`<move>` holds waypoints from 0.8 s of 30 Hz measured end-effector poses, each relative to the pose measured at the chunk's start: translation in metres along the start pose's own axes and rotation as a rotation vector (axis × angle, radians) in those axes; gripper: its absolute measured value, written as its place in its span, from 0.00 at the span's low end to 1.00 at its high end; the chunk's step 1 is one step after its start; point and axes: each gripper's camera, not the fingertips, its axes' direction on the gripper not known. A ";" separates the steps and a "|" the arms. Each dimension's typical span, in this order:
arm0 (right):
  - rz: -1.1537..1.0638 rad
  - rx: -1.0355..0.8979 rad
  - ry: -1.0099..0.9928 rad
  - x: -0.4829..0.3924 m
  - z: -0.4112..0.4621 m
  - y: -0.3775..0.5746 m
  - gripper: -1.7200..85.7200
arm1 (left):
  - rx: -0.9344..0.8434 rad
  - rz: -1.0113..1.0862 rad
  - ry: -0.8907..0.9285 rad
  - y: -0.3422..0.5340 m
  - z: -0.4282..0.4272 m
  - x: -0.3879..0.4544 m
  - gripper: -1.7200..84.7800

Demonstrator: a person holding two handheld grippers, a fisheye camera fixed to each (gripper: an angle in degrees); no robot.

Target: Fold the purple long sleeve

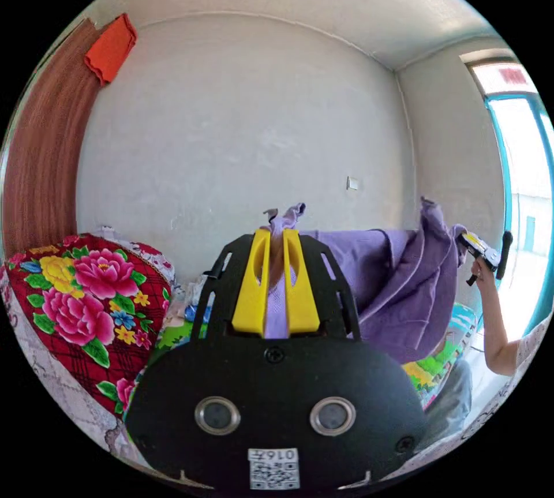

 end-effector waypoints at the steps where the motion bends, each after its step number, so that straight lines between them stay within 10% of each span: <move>1: 0.036 -0.001 -0.035 0.008 0.000 -0.007 0.07 | 0.016 0.020 -0.009 -0.007 -0.006 0.002 0.05; 18: -0.049 0.322 0.199 0.030 0.002 -0.186 0.07 | 0.237 0.295 0.000 -0.180 -0.170 0.056 0.04; 24: -0.079 0.029 0.191 0.029 0.099 -0.282 0.07 | 0.004 0.337 -0.075 -0.272 -0.140 0.074 0.04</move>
